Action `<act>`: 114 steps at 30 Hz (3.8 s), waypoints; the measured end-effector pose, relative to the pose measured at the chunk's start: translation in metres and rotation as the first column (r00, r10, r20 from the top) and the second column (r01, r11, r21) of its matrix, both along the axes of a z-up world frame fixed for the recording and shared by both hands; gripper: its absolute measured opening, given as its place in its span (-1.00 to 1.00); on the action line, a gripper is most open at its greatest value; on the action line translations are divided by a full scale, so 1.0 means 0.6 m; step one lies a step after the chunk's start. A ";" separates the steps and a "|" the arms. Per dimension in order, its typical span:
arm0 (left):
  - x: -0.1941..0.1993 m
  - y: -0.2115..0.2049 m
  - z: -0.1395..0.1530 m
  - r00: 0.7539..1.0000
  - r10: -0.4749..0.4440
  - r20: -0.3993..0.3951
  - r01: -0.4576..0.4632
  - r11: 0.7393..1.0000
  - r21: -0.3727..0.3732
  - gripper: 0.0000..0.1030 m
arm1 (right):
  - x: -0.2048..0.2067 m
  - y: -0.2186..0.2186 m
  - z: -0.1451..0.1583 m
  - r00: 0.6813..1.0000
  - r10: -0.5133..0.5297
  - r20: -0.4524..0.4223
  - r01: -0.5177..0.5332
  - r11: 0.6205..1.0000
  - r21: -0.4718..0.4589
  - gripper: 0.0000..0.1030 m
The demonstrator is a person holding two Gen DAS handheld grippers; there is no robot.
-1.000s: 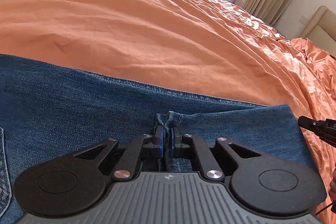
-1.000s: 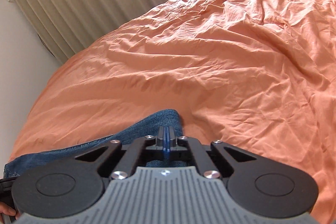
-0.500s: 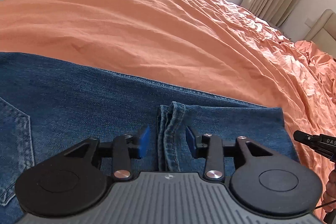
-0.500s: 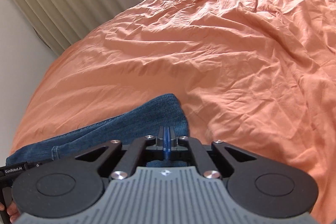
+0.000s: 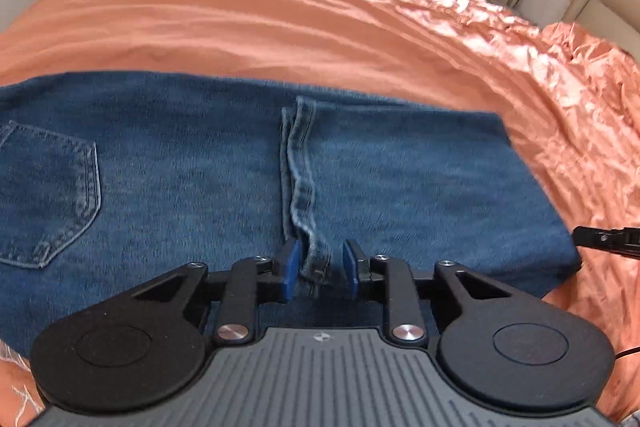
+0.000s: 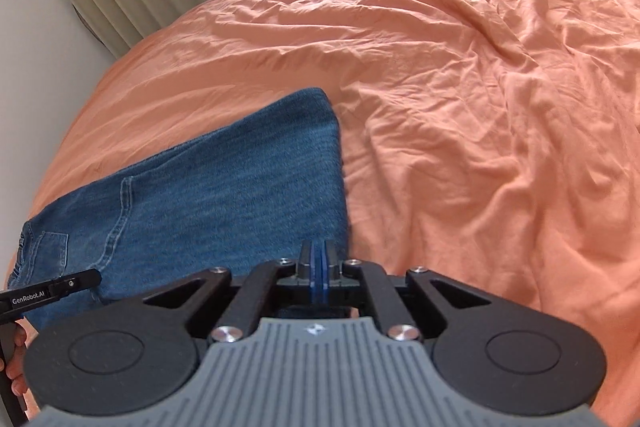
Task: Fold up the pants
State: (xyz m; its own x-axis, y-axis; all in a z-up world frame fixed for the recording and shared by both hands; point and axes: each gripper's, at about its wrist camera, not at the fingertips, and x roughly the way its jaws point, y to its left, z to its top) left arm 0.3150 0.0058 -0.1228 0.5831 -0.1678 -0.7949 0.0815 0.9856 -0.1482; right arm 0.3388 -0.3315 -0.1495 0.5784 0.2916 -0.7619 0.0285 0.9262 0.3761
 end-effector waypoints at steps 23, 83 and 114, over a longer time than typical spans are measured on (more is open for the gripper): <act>-0.087 0.136 0.052 0.969 0.246 0.007 -0.240 0.953 -0.187 -0.02 | -0.041 0.125 0.025 0.932 0.292 0.215 -0.277 0.956 -0.098 -0.94; -0.042 0.246 0.279 0.730 0.522 0.441 -0.492 0.849 -0.190 -0.60 | 0.060 0.198 0.000 0.955 0.234 0.181 -0.269 0.942 0.200 -0.83; 0.022 -0.174 0.018 0.995 -0.075 -0.072 0.054 0.964 -0.259 0.28 | 0.053 -0.009 0.003 1.000 0.019 -0.001 -0.017 0.907 0.420 -0.69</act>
